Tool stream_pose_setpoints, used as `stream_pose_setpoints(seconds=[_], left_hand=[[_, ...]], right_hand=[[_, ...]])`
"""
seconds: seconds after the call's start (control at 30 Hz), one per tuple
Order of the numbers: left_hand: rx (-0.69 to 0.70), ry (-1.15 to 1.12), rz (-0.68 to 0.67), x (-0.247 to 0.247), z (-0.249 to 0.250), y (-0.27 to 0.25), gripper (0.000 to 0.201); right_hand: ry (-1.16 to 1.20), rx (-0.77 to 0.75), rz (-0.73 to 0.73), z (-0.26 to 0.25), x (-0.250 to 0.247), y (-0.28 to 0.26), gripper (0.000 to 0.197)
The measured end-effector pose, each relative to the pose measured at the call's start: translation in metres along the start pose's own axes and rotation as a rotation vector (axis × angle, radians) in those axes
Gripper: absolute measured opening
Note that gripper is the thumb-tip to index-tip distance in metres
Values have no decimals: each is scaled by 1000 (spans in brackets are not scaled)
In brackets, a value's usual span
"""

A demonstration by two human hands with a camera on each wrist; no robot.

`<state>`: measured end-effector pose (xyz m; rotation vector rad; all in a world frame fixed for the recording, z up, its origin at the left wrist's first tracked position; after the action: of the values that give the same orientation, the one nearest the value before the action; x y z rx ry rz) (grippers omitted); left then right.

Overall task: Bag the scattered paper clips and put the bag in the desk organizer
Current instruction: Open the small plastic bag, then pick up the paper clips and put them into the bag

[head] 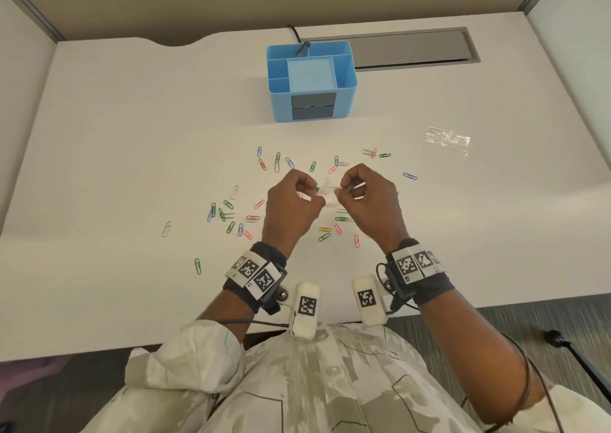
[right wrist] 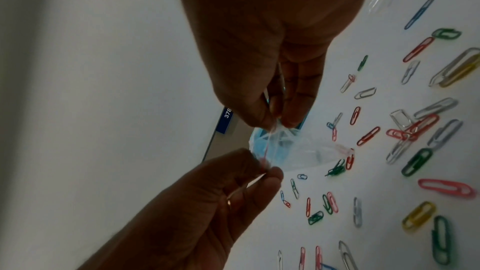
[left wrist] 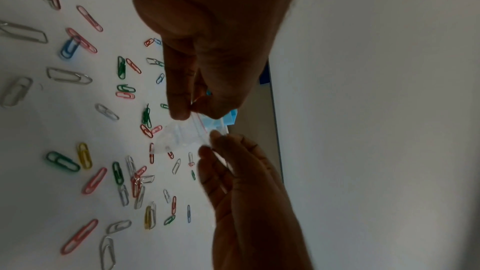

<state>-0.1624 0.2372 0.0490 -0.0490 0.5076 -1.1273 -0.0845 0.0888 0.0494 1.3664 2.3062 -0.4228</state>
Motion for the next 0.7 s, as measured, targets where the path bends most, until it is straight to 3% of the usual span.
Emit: stream_pose_setpoints(seconds=[0.17, 0.57, 0.7], left_hand=[[-16, -18, 31, 0, 0, 9, 11], [-40, 69, 30, -2, -1, 17, 20], [-82, 8, 31, -8, -8, 21, 15]], right_hand=[[-14, -18, -69, 4, -1, 5, 13], [-88, -57, -94, 5, -2, 23, 8], [0, 47, -105, 24, -18, 31, 18]])
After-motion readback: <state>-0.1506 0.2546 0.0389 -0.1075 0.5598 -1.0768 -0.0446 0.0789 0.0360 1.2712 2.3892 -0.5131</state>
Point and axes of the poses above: each hand's wrist, its own y-axis towards the middle knuckle, its own x-axis out of the palm, z = x × y, the point moved 3 cm from there along y, towards the middle knuckle, and after that the axes turned 6 degrees about -z, right-handed, at the moved point
